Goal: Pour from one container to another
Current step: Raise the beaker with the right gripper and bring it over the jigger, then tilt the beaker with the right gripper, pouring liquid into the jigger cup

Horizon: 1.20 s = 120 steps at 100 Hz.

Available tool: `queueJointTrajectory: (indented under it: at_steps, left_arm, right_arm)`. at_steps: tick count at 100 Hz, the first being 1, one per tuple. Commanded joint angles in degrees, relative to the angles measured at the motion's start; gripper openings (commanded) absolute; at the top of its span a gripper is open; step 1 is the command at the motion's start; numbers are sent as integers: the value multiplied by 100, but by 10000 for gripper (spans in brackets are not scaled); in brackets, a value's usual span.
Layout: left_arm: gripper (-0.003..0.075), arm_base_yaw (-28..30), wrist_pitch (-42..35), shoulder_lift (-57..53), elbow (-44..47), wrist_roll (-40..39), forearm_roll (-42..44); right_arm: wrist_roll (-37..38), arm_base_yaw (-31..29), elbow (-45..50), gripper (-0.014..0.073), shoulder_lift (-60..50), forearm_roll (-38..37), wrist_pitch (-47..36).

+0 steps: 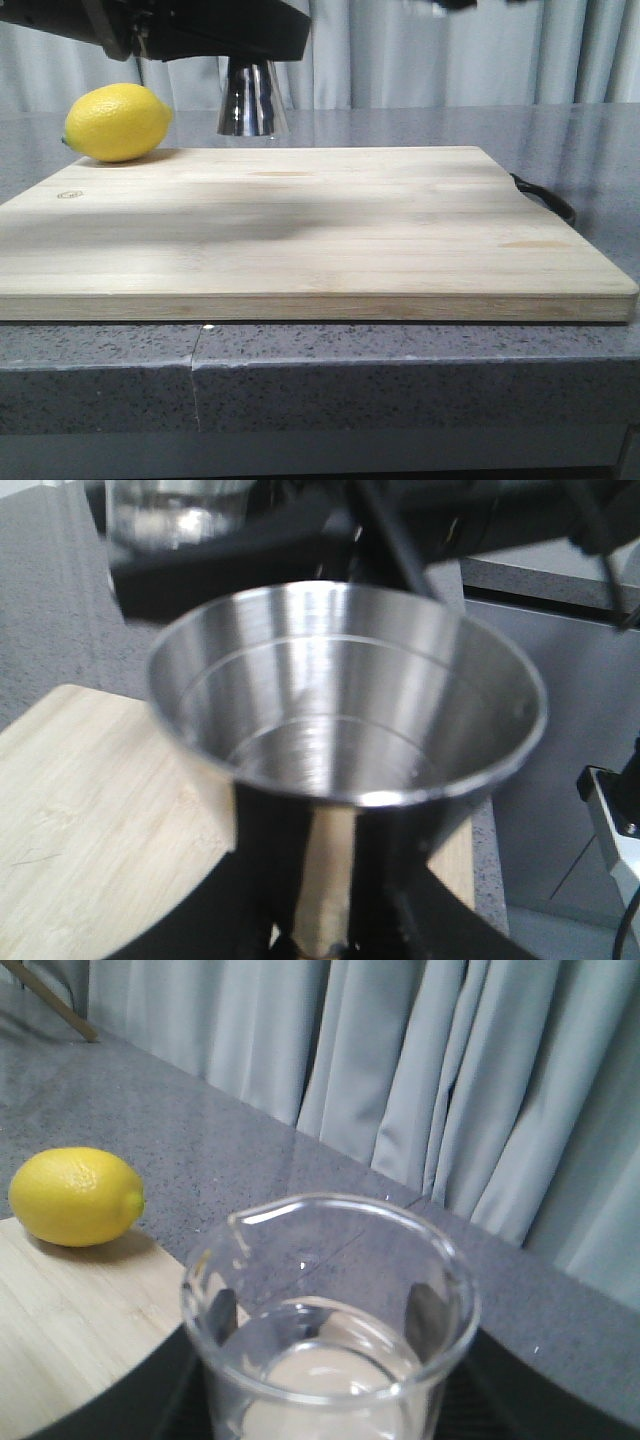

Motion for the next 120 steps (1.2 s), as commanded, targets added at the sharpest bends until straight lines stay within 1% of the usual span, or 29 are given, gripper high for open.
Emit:
queueJointTrajectory:
  at_steps: [1, 19, 48, 63, 120]
  left_arm:
    - [-20, -173, 349, -257, -170, -110, -307]
    - [-20, -365, 338, -257, -170, -110, -270]
    - [-20, -365, 361, -257, -170, -149, -259]
    - [-20, -365, 525, -257, -170, -149, -248]
    - [-20, -365, 654, -257, -170, -158, -248]
  right_arm:
    - [-28, 41, -352, 159, -423, -322, -109]
    - [-19, 196, -650, 159, -709, -819, 216]
    - [-19, 562, -943, 159, -797, -1603, 372]
    - [-19, 726, -1073, 159, -797, -2133, 500]
    - [-19, 729, -1086, 159, -797, -3654, 482]
